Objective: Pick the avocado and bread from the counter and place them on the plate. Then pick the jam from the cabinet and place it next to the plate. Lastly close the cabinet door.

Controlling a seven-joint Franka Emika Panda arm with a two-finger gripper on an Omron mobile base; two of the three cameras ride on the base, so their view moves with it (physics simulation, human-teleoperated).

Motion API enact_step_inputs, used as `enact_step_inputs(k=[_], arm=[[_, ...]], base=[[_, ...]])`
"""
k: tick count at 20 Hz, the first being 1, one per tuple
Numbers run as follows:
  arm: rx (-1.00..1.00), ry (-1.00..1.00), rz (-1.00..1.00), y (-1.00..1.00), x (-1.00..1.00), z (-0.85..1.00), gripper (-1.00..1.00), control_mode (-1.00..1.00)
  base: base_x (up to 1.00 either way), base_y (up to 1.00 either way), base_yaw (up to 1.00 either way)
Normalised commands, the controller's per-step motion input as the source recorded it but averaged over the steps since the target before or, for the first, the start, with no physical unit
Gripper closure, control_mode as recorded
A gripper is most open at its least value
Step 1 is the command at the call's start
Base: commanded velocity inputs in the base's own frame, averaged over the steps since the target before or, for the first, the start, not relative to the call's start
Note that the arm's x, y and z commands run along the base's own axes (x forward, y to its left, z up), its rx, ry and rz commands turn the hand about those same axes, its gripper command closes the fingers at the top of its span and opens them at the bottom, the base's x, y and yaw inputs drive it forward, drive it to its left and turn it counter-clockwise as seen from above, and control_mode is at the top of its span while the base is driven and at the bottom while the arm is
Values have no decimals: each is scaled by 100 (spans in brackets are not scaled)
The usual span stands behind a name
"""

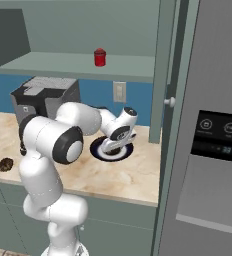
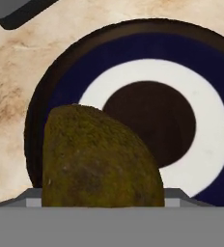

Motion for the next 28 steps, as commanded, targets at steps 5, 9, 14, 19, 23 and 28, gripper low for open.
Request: enact_step_inputs(k=[5, 9, 14, 19, 23, 28], arm=[[0, 4, 0, -32, 9, -7, 100, -100], [0, 1, 0, -23, 9, -20, -100, -100], [0, 1, 0, 7, 29, -23, -100, -100], [0, 6, 0, 22, 35, -7, -100, -100], [0, 5, 0, 0, 1, 5, -100, -100], [0, 0, 0, -2, -10, 27, -100, -100]], base=[[0, 0, 0], [0, 0, 0], [0, 0, 0], [0, 0, 0], [0, 0, 0], [0, 0, 0]])
